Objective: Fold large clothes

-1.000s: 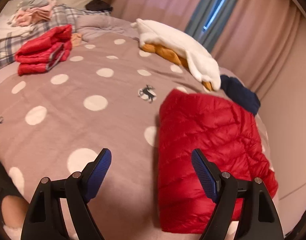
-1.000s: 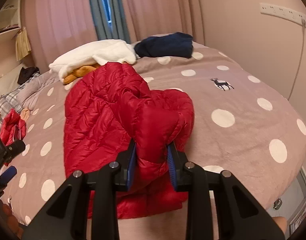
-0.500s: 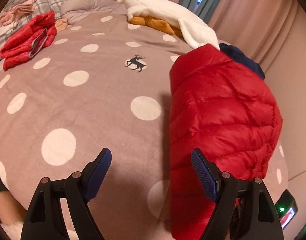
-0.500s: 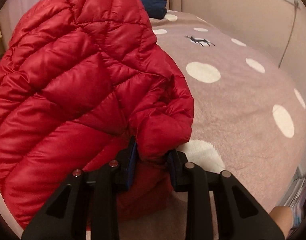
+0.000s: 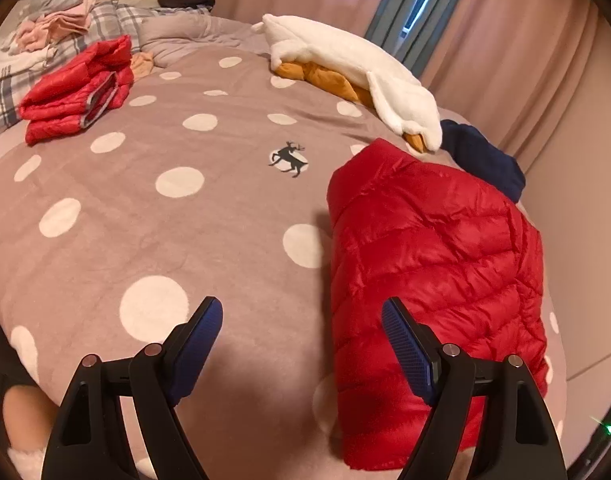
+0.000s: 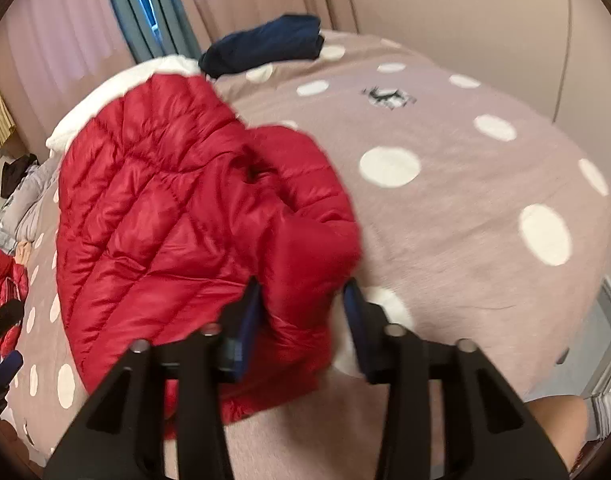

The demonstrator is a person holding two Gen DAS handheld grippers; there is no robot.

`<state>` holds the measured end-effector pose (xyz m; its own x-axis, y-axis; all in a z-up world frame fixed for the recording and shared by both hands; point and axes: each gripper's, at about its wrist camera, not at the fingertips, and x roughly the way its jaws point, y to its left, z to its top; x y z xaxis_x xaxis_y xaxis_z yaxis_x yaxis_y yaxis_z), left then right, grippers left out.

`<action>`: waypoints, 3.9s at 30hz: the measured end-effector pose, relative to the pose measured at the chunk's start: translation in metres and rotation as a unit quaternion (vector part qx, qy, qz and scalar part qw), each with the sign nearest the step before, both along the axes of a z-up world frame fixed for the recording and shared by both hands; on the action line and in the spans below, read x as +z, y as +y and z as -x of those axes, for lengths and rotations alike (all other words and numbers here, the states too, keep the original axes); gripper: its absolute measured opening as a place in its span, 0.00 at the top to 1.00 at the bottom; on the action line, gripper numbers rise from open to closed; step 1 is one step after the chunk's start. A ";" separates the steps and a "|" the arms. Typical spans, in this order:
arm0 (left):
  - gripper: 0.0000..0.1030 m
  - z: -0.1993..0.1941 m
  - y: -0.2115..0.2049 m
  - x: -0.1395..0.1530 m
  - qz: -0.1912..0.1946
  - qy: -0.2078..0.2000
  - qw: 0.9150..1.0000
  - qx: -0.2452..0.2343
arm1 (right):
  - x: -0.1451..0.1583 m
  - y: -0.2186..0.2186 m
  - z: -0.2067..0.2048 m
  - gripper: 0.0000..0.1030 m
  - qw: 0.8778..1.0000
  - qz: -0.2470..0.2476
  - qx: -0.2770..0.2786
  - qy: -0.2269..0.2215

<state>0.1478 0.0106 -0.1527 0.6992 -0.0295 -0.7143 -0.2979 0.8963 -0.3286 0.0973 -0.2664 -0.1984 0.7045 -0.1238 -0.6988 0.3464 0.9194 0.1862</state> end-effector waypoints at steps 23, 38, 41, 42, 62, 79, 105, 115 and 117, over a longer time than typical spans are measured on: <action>0.21 -0.008 -0.007 -0.001 -0.019 -0.025 0.999 -0.011 | 0.056 0.018 0.015 0.40 0.996 0.005 0.047 -0.080; 0.38 -0.119 -0.040 -0.015 -0.012 -0.058 0.996 -0.064 | 0.062 0.039 -0.099 0.64 0.990 0.034 0.099 -0.097; 0.38 -0.143 -0.048 -0.041 -0.006 -0.039 0.997 -0.063 | 0.032 0.028 -0.133 0.65 0.994 0.018 0.092 -0.059; 0.38 -0.151 -0.049 -0.053 0.013 -0.030 0.997 -0.066 | 0.019 0.025 -0.144 0.65 0.995 0.019 0.087 -0.046; 0.36 -0.163 -0.055 -0.074 0.004 -0.043 0.998 -0.039 | -0.041 0.013 -0.177 0.65 0.997 -0.008 0.078 -0.025; 0.08 -0.056 -0.004 -0.004 0.072 -0.085 0.990 -0.082 | 0.046 0.002 -0.060 0.09 0.992 -0.039 0.099 -0.075; 0.02 -0.092 0.028 -0.095 0.266 0.003 0.952 -0.151 | -0.047 -0.057 -0.072 0.00 0.953 -0.290 0.085 0.006; 0.03 -0.141 -0.015 -0.124 0.338 0.005 0.913 -0.230 | -0.082 -0.009 -0.095 0.19 0.932 -0.336 0.138 -0.016; 0.08 -0.142 -0.019 -0.121 0.324 0.002 0.918 -0.229 | -0.087 -0.013 -0.096 0.39 0.924 -0.352 0.144 -0.028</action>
<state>0.2899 -0.0083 -0.2741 0.5051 -0.7388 -0.4461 0.0585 0.5450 -0.8364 0.1929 -0.2798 -0.2851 0.6743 0.5466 -0.4965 0.0771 0.6166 0.7835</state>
